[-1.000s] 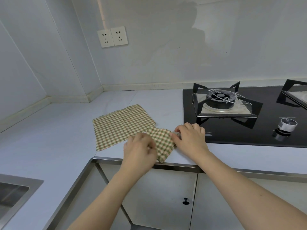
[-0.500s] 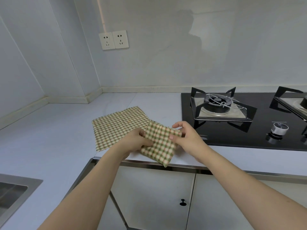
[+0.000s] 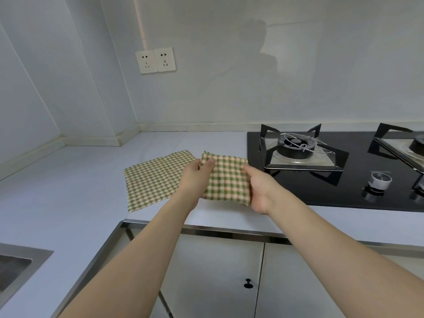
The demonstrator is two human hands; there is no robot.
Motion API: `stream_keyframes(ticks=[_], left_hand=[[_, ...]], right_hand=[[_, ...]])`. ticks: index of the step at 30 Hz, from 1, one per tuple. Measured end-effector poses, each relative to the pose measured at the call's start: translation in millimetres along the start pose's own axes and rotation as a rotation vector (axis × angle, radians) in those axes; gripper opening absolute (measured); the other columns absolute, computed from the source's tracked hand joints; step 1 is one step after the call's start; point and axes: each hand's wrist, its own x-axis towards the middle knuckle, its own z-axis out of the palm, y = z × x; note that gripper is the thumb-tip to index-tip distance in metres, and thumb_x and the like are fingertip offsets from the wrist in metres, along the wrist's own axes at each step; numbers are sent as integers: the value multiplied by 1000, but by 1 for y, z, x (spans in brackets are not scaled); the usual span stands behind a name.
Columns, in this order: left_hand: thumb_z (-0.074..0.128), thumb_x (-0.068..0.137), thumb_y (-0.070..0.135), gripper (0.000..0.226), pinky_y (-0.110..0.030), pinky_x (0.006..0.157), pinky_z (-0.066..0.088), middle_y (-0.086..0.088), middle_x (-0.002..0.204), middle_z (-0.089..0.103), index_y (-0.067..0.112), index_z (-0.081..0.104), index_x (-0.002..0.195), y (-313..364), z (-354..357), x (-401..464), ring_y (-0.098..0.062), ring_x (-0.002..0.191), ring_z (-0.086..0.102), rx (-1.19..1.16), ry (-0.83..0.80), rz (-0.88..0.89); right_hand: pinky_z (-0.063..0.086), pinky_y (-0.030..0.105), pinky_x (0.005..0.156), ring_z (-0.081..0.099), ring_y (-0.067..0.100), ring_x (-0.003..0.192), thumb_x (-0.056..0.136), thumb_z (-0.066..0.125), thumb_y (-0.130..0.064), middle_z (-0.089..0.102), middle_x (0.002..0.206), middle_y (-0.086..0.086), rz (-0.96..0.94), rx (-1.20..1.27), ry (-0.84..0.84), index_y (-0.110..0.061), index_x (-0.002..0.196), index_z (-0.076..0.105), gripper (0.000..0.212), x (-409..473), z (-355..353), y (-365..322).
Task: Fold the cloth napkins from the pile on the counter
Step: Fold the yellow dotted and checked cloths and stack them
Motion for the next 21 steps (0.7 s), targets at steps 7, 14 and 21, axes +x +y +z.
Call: stream_keyframes(ticks=[7, 14, 21], left_hand=[[49, 99, 39, 31, -14, 54, 36, 2, 74, 50, 12, 50, 83, -35, 23, 74, -9, 65, 45, 308, 140, 211], [46, 100, 39, 33, -23, 55, 34, 3, 73, 49, 14, 47, 78, 18, 37, 111, -10, 65, 44, 270, 88, 60], [48, 98, 42, 33, -28, 63, 44, 0, 78, 53, 13, 49, 82, 139, 48, 88, -13, 69, 49, 85, 8, -99]], right_hand=[[49, 34, 71, 54, 22, 89, 103, 26, -27, 57, 108, 7, -249, -340, 337, -8, 119, 49, 34, 90, 15, 7], [49, 40, 81, 56, 21, 87, 104, 26, -33, 57, 94, 1, -384, -597, 429, -10, 111, 50, 34, 101, 25, -60], [49, 33, 67, 54, 16, 79, 103, 31, -29, 58, 90, 1, -317, -475, 447, -14, 105, 53, 27, 31, 21, -160]])
